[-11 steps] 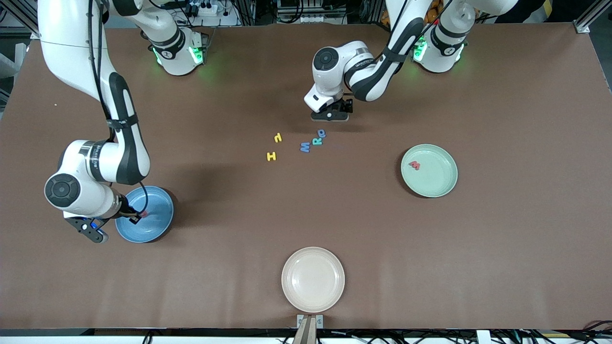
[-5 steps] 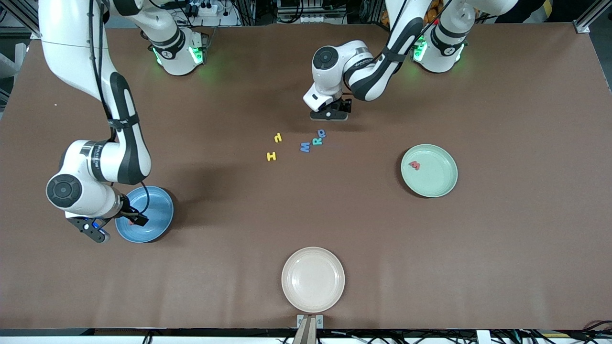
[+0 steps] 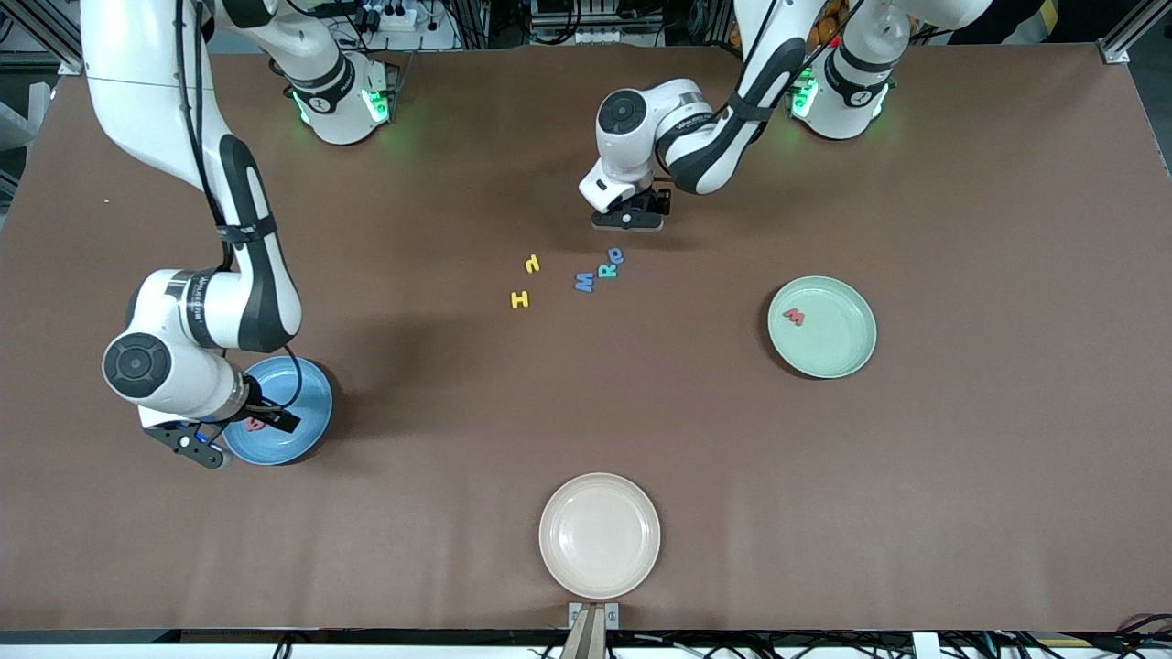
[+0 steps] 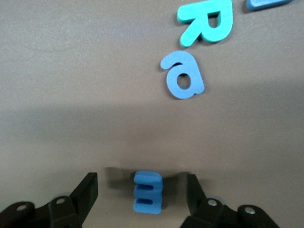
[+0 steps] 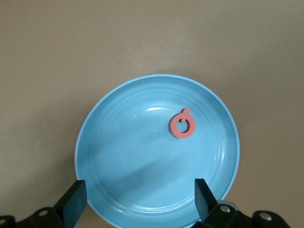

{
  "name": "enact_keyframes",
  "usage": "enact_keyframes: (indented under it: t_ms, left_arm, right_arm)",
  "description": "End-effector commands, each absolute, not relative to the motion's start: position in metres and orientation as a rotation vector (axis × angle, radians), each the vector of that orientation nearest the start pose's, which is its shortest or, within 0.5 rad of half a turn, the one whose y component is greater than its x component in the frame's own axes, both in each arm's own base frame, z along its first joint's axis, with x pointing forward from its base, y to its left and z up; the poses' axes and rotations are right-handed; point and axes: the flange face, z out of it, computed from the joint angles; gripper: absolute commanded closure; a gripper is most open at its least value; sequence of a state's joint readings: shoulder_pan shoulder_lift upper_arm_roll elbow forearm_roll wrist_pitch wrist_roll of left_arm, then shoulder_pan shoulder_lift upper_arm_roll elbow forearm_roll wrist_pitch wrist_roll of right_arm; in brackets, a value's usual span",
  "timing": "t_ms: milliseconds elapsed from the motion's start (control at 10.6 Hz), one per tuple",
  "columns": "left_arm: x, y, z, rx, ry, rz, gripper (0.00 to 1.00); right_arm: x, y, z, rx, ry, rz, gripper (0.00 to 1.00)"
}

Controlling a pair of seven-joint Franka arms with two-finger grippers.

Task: Sort uppercase to blue plate, lowercase to green plate
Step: 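Grasp the blue m with the left gripper while the right gripper releases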

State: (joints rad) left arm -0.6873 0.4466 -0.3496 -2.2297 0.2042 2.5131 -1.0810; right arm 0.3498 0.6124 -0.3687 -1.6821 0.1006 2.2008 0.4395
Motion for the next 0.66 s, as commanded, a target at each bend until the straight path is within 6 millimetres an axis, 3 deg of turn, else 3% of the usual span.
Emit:
enact_keyframes:
  t_ms: [0,95,379,568]
  left_arm:
    - [0.259,-0.462,0.169,-3.048,0.139,0.133,0.17]
    - [0.259,-0.462,0.17,-3.049,0.139,0.131,0.22]
    - [0.259,-0.462,0.171,-3.049,0.138,0.131,0.34]
    - [0.259,-0.462,0.171,-3.049,0.138,0.131,0.36]
  right_arm:
    - [0.676,0.032,0.271,-3.182,0.646,0.015,0.0]
    - [0.676,0.037,0.272,-3.188,0.607,0.015,0.0]
    - [0.669,0.076,0.273,-3.207,0.492,0.04,0.0]
    - [0.665,0.098,0.277,-3.206,0.45,0.046,0.0]
